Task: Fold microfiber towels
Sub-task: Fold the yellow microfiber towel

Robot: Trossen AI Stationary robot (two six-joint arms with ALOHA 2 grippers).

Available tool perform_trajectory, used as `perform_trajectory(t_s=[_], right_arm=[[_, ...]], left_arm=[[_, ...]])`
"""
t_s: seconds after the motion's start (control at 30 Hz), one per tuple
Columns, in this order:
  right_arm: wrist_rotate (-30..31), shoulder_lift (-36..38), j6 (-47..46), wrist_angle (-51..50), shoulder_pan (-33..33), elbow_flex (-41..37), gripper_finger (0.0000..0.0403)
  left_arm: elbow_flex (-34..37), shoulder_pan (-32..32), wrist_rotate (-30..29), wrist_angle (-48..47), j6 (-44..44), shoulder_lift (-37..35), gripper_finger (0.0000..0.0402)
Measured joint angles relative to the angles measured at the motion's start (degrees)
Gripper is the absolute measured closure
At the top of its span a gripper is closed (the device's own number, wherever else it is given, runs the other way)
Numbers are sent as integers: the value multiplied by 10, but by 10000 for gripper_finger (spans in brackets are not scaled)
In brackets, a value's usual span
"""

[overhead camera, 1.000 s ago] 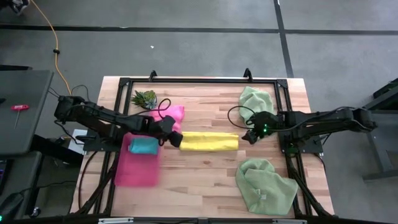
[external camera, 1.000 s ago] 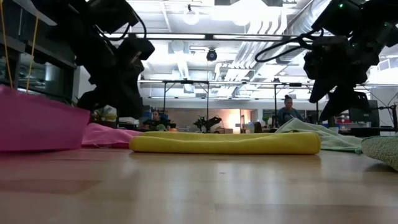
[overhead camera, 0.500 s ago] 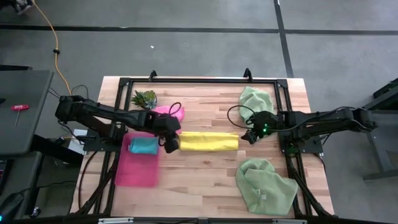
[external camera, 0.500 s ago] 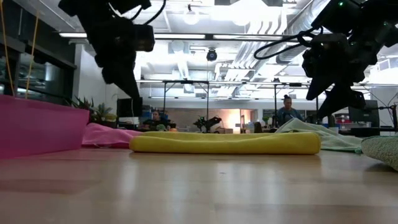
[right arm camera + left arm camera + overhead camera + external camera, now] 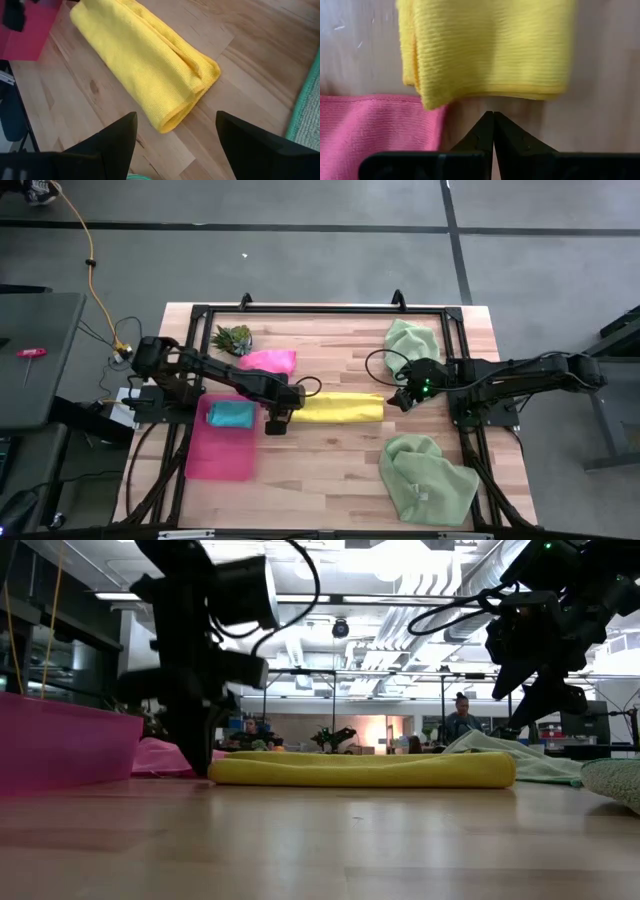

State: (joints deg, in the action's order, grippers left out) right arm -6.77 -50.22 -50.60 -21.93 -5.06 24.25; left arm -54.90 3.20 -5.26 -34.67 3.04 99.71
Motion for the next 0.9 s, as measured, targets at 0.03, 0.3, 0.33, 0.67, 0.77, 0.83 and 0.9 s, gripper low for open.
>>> perform_trajectory(t_s=[0.03,0.3,0.33,0.67,0.77,0.83,0.9], right_arm=[[-1,0,-3,0,0,0,141],[-38,-1,-106,-56,2,0,141],[-40,-1,-106,-64,5,0,141],[-27,-41,-154,-52,30,0,141],[-27,-76,-154,-26,35,0,141],[-27,-100,-154,-14,38,0,141],[-25,-120,-156,-13,40,0,141]], left_arm=[[0,0,-9,6,-3,8,402],[-1,7,-40,28,-3,19,401],[-1,7,-42,37,-3,19,401],[0,8,-48,126,-1,30,402],[0,8,-46,138,14,30,401],[0,7,-39,133,25,30,401],[0,3,-33,131,36,30,401]])
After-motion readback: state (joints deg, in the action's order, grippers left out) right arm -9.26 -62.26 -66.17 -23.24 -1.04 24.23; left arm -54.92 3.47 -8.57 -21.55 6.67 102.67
